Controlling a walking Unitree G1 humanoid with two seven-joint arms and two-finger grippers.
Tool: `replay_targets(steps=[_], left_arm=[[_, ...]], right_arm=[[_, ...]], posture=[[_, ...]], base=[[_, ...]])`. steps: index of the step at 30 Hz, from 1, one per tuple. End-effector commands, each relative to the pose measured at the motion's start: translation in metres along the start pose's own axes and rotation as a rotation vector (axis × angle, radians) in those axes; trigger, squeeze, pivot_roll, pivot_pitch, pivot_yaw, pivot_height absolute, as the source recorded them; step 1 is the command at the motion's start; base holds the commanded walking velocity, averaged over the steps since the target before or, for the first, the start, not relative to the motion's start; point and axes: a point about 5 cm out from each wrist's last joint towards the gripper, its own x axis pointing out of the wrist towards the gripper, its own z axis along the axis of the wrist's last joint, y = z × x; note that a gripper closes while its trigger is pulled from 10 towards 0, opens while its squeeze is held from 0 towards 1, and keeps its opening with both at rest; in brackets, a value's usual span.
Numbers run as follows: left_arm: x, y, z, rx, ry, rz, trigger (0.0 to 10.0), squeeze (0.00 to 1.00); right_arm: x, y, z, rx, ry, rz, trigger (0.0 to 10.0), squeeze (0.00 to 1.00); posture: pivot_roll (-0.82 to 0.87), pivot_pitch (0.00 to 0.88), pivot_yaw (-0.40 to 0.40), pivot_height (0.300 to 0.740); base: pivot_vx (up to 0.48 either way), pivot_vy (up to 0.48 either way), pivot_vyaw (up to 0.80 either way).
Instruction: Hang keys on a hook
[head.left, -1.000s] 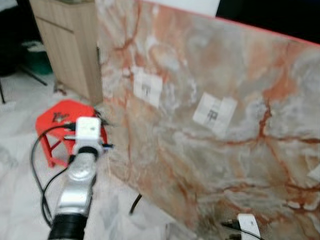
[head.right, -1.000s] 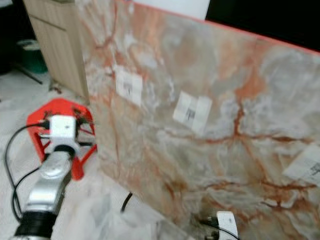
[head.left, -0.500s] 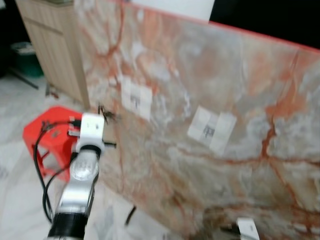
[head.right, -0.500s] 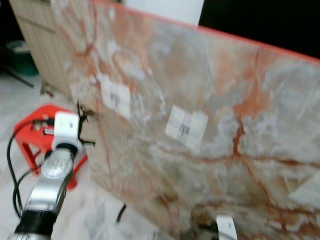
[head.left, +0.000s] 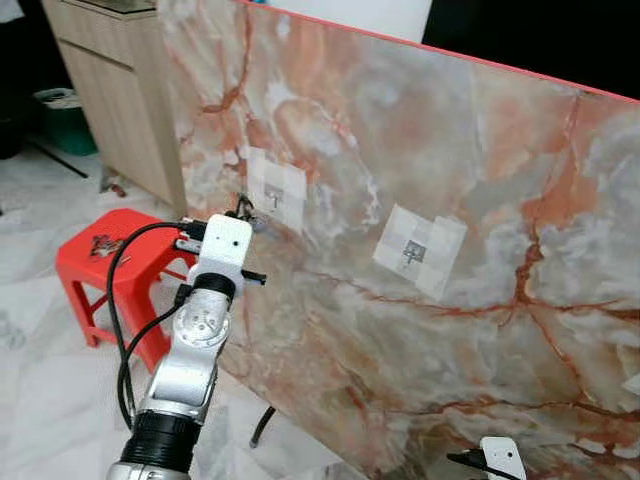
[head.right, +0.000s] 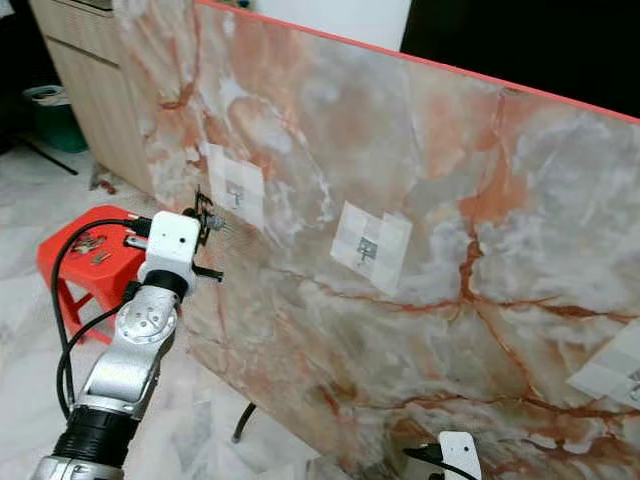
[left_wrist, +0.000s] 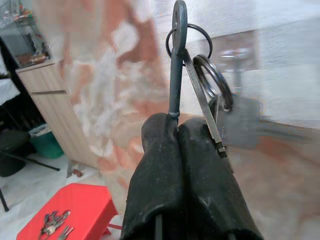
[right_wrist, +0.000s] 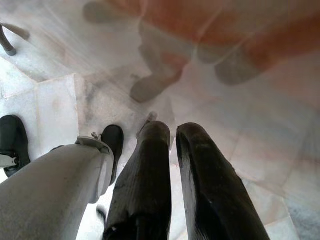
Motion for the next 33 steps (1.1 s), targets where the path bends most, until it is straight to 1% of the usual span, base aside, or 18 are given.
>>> replay_targets(steps=[1, 4, 9, 12, 13, 15, 17, 21, 25, 30, 33], left_arm=[[0.005, -0.012, 0.011, 0.021, -0.047, -0.042, 10.0, 0.00], [0.005, -0.017, 0.011, 0.025, -0.035, -0.056, 10.0, 0.00], [0.005, -0.018, 0.006, 0.037, 0.004, -0.031, 10.0, 0.00], [0.006, -0.013, 0.002, 0.041, 0.043, 0.017, 10.0, 0.00], [0.006, -0.009, 0.000, 0.041, 0.070, 0.051, 10.0, 0.00], [0.006, -0.008, -0.001, 0.040, 0.080, 0.063, 10.0, 0.00], [0.005, -0.003, -0.006, 0.058, 0.111, 0.095, 10.0, 0.00], [0.004, -0.002, -0.008, 0.052, 0.120, 0.095, 10.0, 0.00], [0.005, -0.006, -0.007, 0.052, 0.117, 0.084, 10.0, 0.00], [0.010, -0.009, -0.006, 0.068, 0.129, 0.072, 10.0, 0.00], [0.017, -0.012, -0.006, 0.074, 0.142, 0.060, 10.0, 0.00]], right_arm=[[-0.001, -0.006, 0.004, -0.011, -0.011, -0.016, 10.0, 0.00], [-0.001, -0.006, 0.005, -0.014, -0.010, -0.016, 10.0, 0.00], [-0.001, -0.007, 0.005, -0.017, -0.009, -0.016, 10.0, 0.00], [-0.001, -0.007, 0.005, -0.021, -0.008, -0.015, 10.0, 0.00], [-0.001, -0.007, 0.005, -0.023, -0.008, -0.015, 10.0, 0.00], [-0.001, -0.007, 0.005, -0.024, -0.008, -0.015, 10.0, 0.00], [-0.001, -0.007, 0.005, -0.027, -0.008, -0.015, 10.0, 0.00], [-0.001, -0.008, 0.005, -0.032, -0.008, -0.014, 10.0, 0.00], [-0.001, -0.008, 0.005, -0.034, -0.008, -0.014, 10.0, 0.00], [-0.001, -0.008, 0.006, -0.036, -0.008, -0.013, 10.0, 0.00], [-0.001, -0.008, 0.006, -0.037, -0.009, -0.014, 10.0, 0.00]], posture=[[0.00, 0.000, -0.127, 0.740], [0.00, 0.000, -0.129, 0.740], [0.00, 0.000, -0.133, 0.740], [0.00, 0.000, -0.135, 0.740], [0.00, 0.000, -0.137, 0.740], [0.00, 0.000, -0.137, 0.740], [0.00, 0.000, -0.140, 0.740], [0.00, 0.000, -0.143, 0.740], [0.00, 0.000, -0.144, 0.740], [0.00, 0.000, -0.147, 0.740], [-0.01, 0.000, -0.148, 0.740]], base=[[0.000, 0.000, 0.00], [0.000, 0.000, 0.00], [0.000, 0.000, 0.00], [0.000, 0.000, 0.00], [0.000, 0.000, 0.00], [0.000, 0.000, 0.00], [0.000, 0.000, 0.00], [0.000, 0.000, 0.00], [0.000, 0.000, 0.00], [0.000, 0.000, 0.00], [0.000, 0.000, 0.00]])
